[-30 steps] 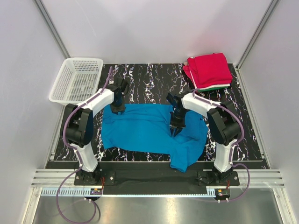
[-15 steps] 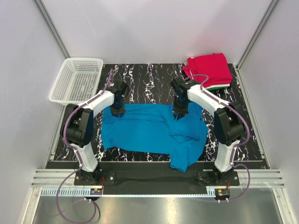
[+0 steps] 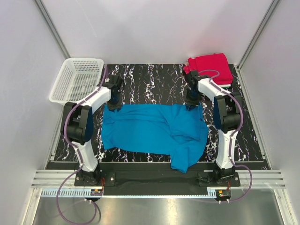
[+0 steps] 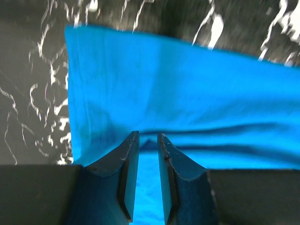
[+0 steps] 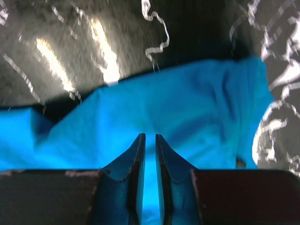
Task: Fold and stack the t-shirts
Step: Fold the tshirt
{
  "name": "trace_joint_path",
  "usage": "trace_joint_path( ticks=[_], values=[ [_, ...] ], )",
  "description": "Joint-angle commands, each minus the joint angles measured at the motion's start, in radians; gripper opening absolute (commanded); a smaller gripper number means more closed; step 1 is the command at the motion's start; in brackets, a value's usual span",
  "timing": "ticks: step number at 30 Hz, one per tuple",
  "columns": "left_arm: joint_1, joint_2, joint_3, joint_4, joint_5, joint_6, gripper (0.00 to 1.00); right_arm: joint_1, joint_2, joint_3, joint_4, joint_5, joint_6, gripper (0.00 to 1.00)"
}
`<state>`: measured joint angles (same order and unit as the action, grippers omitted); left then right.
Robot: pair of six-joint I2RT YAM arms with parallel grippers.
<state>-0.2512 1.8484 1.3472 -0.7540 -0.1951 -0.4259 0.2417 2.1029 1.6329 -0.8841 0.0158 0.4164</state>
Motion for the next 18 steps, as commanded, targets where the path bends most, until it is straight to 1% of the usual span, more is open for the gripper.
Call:
trace_joint_path(
  ticks=[1,6,7,8,9,10,11,13,18],
  values=[
    [-0.003,0.058,0.075,0.028,-0.038,0.000,0.27,-0.001,0.043,0.076,0.025,-0.013,-0.048,0.21],
    [0.003,0.110,0.127,0.021,-0.069,-0.004,0.27,-0.007,0.083,0.100,0.027,0.009,-0.064,0.20],
    [0.006,0.130,0.133,0.018,-0.073,-0.004,0.26,-0.007,0.088,0.104,0.025,0.013,-0.062,0.15],
    [0.006,0.144,0.151,0.012,-0.081,-0.002,0.22,-0.010,0.092,0.105,0.025,0.019,-0.061,0.12],
    [0.006,0.158,0.165,0.002,-0.087,-0.002,0.14,-0.016,0.101,0.107,0.017,0.033,-0.062,0.09],
    [0.006,0.190,0.179,-0.025,-0.096,-0.007,0.03,-0.019,0.104,0.105,0.014,0.039,-0.061,0.06],
    [0.006,0.205,0.211,-0.043,-0.122,-0.013,0.00,-0.024,0.106,0.105,0.011,0.047,-0.060,0.00],
    [0.006,0.236,0.237,-0.077,-0.142,-0.023,0.00,-0.039,0.103,0.094,-0.001,0.076,-0.056,0.00],
    [0.006,0.252,0.251,-0.079,-0.171,-0.033,0.00,-0.073,0.083,0.064,-0.003,0.098,-0.067,0.00]
  ],
)
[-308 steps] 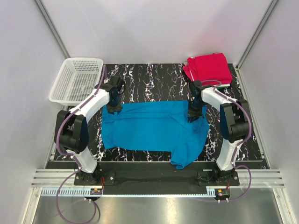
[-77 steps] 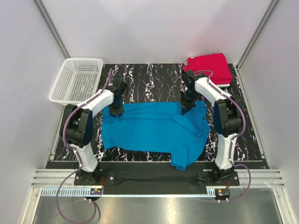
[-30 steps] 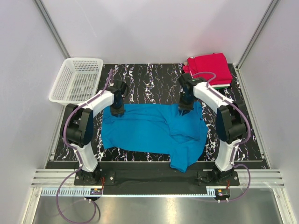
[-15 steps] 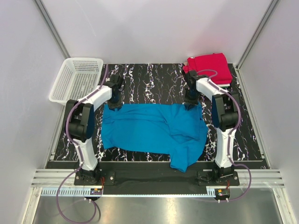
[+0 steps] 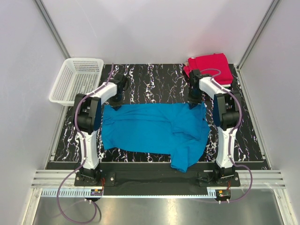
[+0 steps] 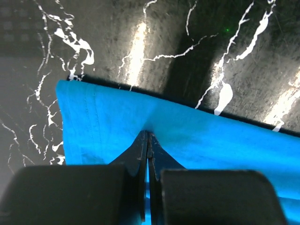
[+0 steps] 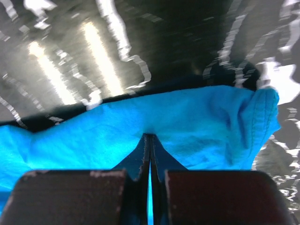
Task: Fold and stack the t-shirts
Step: Fold the tshirt
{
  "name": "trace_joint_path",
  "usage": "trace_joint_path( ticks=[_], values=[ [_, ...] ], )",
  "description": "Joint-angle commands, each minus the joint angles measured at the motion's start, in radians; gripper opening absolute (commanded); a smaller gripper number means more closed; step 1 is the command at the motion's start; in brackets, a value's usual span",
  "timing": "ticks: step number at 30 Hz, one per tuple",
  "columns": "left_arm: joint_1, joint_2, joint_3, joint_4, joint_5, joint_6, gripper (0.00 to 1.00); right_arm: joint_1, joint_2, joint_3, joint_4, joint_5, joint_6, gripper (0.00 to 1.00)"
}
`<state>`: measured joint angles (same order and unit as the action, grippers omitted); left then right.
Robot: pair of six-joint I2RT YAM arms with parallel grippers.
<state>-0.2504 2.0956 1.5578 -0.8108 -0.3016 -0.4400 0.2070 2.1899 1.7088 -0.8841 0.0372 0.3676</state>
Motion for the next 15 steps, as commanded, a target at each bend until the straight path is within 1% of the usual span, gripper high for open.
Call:
trace_joint_path(
  ticks=[1,9,15],
  values=[
    [0.005,0.009,0.044,-0.022,-0.064,-0.019,0.00,-0.047,-0.005,-0.012,-0.004,0.078,-0.019,0.00],
    [0.005,0.034,0.068,-0.051,-0.100,-0.032,0.00,-0.077,-0.004,-0.005,-0.022,0.092,-0.033,0.00],
    [0.005,0.075,0.125,-0.079,-0.131,-0.023,0.00,-0.084,0.027,0.023,-0.045,0.090,-0.048,0.00]
  ],
)
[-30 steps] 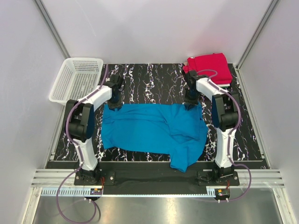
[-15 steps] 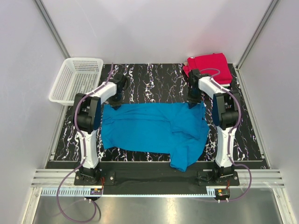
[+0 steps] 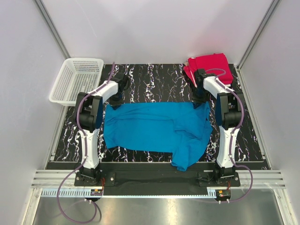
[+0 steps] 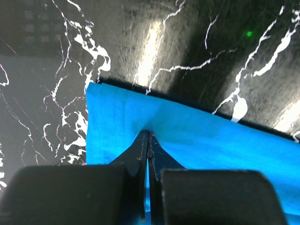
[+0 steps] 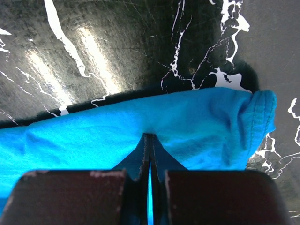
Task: Fold and stack the t-shirts
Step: Fold the tshirt
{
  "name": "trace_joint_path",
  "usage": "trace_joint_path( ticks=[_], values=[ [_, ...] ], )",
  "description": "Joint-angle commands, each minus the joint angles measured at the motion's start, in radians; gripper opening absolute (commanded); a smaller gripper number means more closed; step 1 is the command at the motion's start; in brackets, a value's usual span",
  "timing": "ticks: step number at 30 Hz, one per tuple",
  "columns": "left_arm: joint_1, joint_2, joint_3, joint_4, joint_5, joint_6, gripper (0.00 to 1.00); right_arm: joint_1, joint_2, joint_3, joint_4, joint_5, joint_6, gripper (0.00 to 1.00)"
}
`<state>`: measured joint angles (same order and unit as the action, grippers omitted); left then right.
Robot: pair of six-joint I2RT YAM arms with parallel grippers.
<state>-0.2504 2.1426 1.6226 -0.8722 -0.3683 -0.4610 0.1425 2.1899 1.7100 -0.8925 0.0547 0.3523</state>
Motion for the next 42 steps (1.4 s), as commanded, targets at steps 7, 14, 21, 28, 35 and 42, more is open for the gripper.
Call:
trace_joint_path(
  ticks=[7,14,21,28,35,42],
  values=[
    [0.007,0.062,0.102,-0.034,-0.075,-0.001,0.00,-0.032,0.048,0.046,-0.045,0.071,-0.049,0.02],
    [0.005,0.056,0.105,-0.045,-0.095,-0.007,0.00,-0.061,0.077,0.112,-0.069,0.089,-0.049,0.04],
    [0.007,0.034,0.074,-0.045,-0.096,-0.011,0.00,-0.106,0.019,0.108,-0.082,0.116,-0.045,0.07],
    [0.003,0.033,0.072,-0.048,-0.092,-0.010,0.00,-0.110,0.001,0.108,-0.089,0.108,-0.047,0.11],
    [0.005,0.027,0.066,-0.045,-0.098,-0.010,0.00,-0.112,-0.033,0.129,-0.121,0.177,-0.042,0.13],
    [0.005,0.025,0.065,-0.044,-0.096,-0.010,0.00,-0.132,-0.035,0.117,-0.137,0.221,-0.032,0.13]
  ],
)
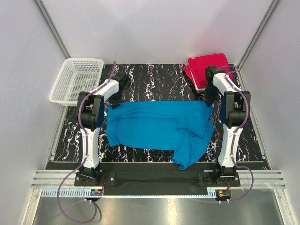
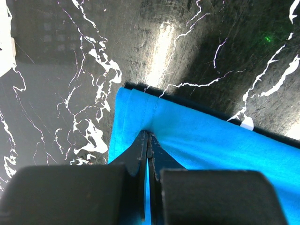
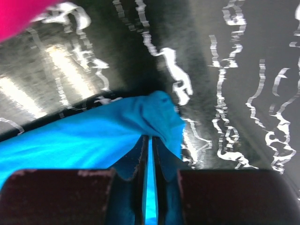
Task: Fold and stack the t-shirts
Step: Fold the tshirt
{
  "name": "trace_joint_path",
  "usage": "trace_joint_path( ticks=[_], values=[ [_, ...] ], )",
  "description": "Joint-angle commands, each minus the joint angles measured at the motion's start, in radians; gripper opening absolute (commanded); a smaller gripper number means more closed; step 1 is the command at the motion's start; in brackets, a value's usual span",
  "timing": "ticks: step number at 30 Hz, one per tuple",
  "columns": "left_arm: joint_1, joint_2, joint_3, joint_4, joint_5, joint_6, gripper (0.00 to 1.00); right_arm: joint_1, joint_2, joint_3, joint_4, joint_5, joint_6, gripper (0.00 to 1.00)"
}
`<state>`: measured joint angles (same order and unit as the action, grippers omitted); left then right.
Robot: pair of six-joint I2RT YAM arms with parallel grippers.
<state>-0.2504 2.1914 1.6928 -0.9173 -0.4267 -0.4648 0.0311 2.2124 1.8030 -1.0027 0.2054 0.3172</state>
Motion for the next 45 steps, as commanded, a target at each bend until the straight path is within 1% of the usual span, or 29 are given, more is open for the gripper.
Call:
trace_joint_path(
  ticks=[1,3,5,8,10,12,14,15,16,17,20,21,22,23,24,25,27,28,31,32,35,39,42,45],
  values=[
    [0.005,-0.024,-0.005,0.000,-0.038,-0.006,0.00,-0.026,-0.054,0.024,-0.036,0.087,0.005,0.13],
    [0.005,-0.024,-0.004,0.001,-0.041,-0.006,0.00,-0.025,-0.049,0.019,-0.039,0.088,0.005,0.14],
    [0.005,-0.019,0.001,0.000,-0.040,-0.003,0.00,-0.059,-0.039,0.018,-0.048,0.077,0.003,0.13],
    [0.005,-0.019,0.008,-0.002,-0.026,0.000,0.00,-0.060,-0.040,0.021,-0.053,0.062,-0.001,0.14],
    [0.005,-0.041,0.013,-0.002,-0.003,0.002,0.11,-0.060,-0.071,0.036,-0.059,0.026,0.000,0.14],
    [0.005,-0.076,0.011,-0.002,0.011,-0.003,0.16,-0.060,-0.112,0.050,-0.059,-0.010,-0.001,0.15],
    [0.005,-0.148,0.008,-0.003,0.025,-0.006,0.24,-0.060,-0.181,0.079,-0.062,-0.082,-0.004,0.18],
    [0.005,-0.174,0.005,-0.005,0.049,-0.006,0.27,-0.059,-0.222,0.097,-0.063,-0.110,-0.004,0.20],
    [0.005,-0.232,-0.002,-0.008,0.061,-0.008,0.31,-0.059,-0.239,0.104,-0.074,-0.142,0.008,0.20],
    [0.003,-0.258,-0.033,-0.009,0.097,-0.011,0.32,-0.059,-0.255,0.108,-0.080,-0.164,0.008,0.20],
    [0.003,-0.360,-0.140,-0.015,0.126,-0.015,0.33,-0.054,-0.299,0.101,-0.097,-0.202,0.011,0.20],
    [0.003,-0.383,-0.172,-0.014,0.128,-0.014,0.33,-0.051,-0.312,0.093,-0.111,-0.243,0.014,0.20],
    [0.002,-0.422,-0.238,-0.017,0.125,-0.012,0.33,-0.040,-0.316,0.087,-0.122,-0.260,0.014,0.20],
    [0.002,-0.444,-0.270,-0.017,0.109,-0.015,0.33,-0.037,-0.325,0.084,-0.134,-0.271,0.014,0.20],
    [0.003,-0.464,-0.304,-0.017,0.105,-0.015,0.33,-0.010,-0.344,0.079,-0.166,-0.274,0.014,0.20],
    [0.005,-0.504,-0.370,-0.003,0.100,-0.018,0.34,0.012,-0.364,0.070,-0.175,-0.271,0.019,0.20],
    [0.007,-0.553,-0.432,0.021,0.117,-0.009,0.35,0.032,-0.431,0.032,-0.181,-0.282,0.048,0.21],
    [0.013,-0.562,-0.485,0.044,0.130,0.000,0.35,0.038,-0.453,0.026,-0.188,-0.291,0.062,0.21],
    [0.017,-0.578,-0.562,0.090,0.158,0.008,0.36,0.062,-0.528,-0.004,-0.211,-0.339,0.112,0.22],
    [0.019,-0.579,-0.577,0.106,0.184,0.008,0.37,0.085,-0.548,-0.016,-0.212,-0.339,0.126,0.22],
    [0.020,-0.582,-0.590,0.117,0.186,-0.011,0.38,0.128,-0.628,-0.091,-0.206,-0.337,0.140,0.22],
    [0.020,-0.593,-0.578,0.123,0.161,-0.015,0.38,0.131,-0.755,-0.253,-0.154,-0.380,0.152,0.22],
    [0.020,-0.607,-0.564,0.117,0.163,-0.015,0.39,0.132,-0.821,-0.300,-0.169,-0.422,0.152,0.22],
    [0.019,-0.601,-0.559,0.123,0.151,-0.014,0.41,0.133,-0.885,-0.324,-0.194,-0.403,0.158,0.23]
  ],
)
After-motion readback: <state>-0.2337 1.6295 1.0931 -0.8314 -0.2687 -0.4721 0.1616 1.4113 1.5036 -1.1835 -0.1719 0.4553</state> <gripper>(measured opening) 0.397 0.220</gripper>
